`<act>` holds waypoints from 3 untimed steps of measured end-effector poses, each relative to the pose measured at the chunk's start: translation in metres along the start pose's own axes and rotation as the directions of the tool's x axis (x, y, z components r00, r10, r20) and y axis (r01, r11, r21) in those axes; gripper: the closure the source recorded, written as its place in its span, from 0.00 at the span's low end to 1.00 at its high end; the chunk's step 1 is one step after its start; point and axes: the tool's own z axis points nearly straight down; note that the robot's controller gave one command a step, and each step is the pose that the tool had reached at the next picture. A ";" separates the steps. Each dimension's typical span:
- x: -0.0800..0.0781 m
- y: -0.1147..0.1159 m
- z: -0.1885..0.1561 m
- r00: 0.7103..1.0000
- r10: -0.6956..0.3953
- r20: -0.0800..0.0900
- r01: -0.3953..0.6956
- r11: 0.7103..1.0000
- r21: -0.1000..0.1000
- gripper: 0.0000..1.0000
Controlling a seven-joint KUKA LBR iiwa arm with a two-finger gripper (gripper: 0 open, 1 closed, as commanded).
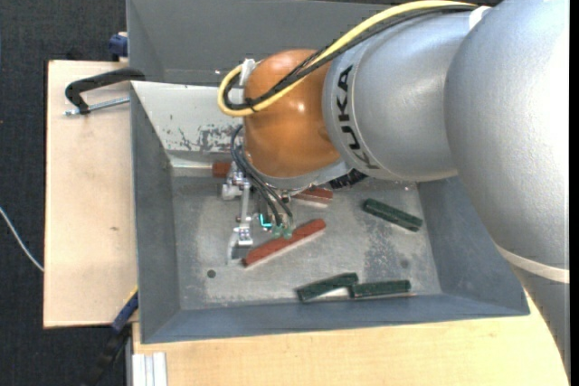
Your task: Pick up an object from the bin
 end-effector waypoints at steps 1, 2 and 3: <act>-0.002 -0.001 -0.004 1.000 0.002 0.007 -0.002 1.000 -0.002 0.00; -0.016 -0.057 0.049 0.994 -0.110 0.010 0.110 0.994 0.000 0.00; -0.016 -0.063 0.054 0.992 -0.128 0.014 0.128 0.992 -0.001 0.00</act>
Offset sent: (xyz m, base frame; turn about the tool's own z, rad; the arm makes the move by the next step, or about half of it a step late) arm 0.0181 -0.0738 -0.0643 -0.1322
